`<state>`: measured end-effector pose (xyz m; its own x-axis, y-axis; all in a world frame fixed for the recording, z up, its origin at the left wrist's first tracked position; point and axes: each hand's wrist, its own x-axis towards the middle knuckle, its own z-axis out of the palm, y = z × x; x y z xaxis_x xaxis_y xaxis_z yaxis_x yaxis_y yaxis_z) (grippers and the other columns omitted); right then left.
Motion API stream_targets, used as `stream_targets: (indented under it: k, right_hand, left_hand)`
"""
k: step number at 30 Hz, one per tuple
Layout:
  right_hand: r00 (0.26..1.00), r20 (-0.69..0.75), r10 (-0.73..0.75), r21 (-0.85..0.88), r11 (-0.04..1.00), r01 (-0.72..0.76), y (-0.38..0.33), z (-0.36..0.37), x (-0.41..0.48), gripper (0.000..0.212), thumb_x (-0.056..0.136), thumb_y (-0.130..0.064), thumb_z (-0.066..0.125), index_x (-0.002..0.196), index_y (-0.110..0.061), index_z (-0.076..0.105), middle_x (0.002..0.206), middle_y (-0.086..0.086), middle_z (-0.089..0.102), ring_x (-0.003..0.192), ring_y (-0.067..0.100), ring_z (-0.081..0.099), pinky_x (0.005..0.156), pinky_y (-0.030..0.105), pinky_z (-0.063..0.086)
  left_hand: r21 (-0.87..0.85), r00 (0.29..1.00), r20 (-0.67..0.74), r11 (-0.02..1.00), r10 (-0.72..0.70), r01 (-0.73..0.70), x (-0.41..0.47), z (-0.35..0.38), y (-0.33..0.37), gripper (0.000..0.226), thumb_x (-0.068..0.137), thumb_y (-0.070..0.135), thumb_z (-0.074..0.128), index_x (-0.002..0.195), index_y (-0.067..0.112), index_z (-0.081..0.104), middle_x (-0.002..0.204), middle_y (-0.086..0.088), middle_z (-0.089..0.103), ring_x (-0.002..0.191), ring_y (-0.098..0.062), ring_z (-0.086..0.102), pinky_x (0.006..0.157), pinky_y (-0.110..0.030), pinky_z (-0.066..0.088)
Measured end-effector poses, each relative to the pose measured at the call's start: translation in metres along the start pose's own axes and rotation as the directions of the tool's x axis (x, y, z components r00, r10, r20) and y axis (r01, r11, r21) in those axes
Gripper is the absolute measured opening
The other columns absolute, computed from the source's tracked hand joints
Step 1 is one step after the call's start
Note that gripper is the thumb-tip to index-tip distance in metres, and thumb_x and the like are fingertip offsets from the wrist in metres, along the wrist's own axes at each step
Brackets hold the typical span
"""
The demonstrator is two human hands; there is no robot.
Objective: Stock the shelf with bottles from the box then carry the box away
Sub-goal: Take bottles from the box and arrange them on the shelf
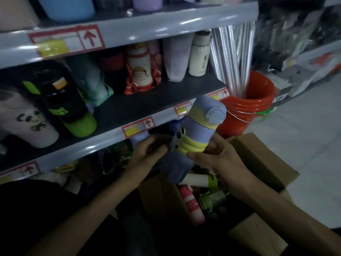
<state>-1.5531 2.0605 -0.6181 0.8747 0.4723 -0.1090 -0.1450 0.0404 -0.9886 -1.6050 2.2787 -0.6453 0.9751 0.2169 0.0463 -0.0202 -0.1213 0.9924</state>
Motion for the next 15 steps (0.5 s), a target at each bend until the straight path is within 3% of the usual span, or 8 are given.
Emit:
stream_targets:
  k: [2,4,7,11,15]
  right_hand:
    - [0.998,-0.001,-0.066,-0.103,0.993,0.065,-0.005,0.012,0.007,0.052,0.078,-0.006,0.084,0.126,-0.015,0.064,0.118,0.006,0.075,0.110,0.028,0.071,0.094,0.059,0.056]
    - [0.993,0.016,-0.116,-0.169,0.979,0.117,-0.011,0.027,0.018,0.056,0.078,-0.010,0.086,0.128,-0.019,0.063,0.120,0.001,0.074,0.113,0.022,0.070,0.095,0.050,0.056]
    - [0.975,0.023,-0.221,-0.242,0.945,0.220,-0.020,0.053,0.041,0.061,0.076,-0.012,0.089,0.129,-0.020,0.062,0.120,-0.004,0.073,0.112,0.014,0.069,0.090,0.035,0.057]
    - [0.939,0.069,-0.336,-0.289,0.894,0.341,-0.033,0.089,0.069,0.063,0.075,-0.010,0.089,0.131,-0.013,0.061,0.122,-0.006,0.071,0.111,0.006,0.067,0.082,0.016,0.054]
    - [0.914,0.094,-0.394,-0.328,0.855,0.402,-0.035,0.119,0.093,0.063,0.075,-0.009,0.089,0.130,-0.009,0.058,0.116,-0.013,0.067,0.104,-0.006,0.065,0.080,0.013,0.052]
  left_hand:
    - [0.063,0.993,-0.021,0.992,0.114,-0.113,-0.002,-0.012,0.006,0.020,0.089,0.030,0.065,0.109,0.028,0.069,0.107,0.013,0.074,0.106,-0.006,0.067,0.086,-0.019,0.052]
    - [0.091,0.991,-0.045,0.988,0.128,-0.123,-0.004,-0.024,0.011,0.024,0.086,0.039,0.064,0.108,0.032,0.068,0.103,0.015,0.072,0.102,-0.007,0.067,0.083,-0.021,0.051]
    - [0.089,0.993,-0.070,0.992,0.090,-0.084,-0.005,-0.041,0.019,0.033,0.086,0.032,0.065,0.119,0.032,0.065,0.095,0.018,0.071,0.092,-0.004,0.066,0.074,-0.017,0.047]
    - [0.068,0.986,-0.136,0.994,0.095,-0.086,-0.002,-0.066,0.022,0.047,0.085,0.030,0.063,0.132,0.025,0.061,0.109,-0.002,0.073,0.104,-0.016,0.069,0.080,-0.023,0.051]
    - [0.031,0.969,-0.228,0.996,0.090,-0.085,-0.002,-0.086,0.024,0.042,0.095,0.012,0.064,0.134,0.029,0.058,0.122,0.005,0.071,0.112,-0.007,0.067,0.084,-0.021,0.052]
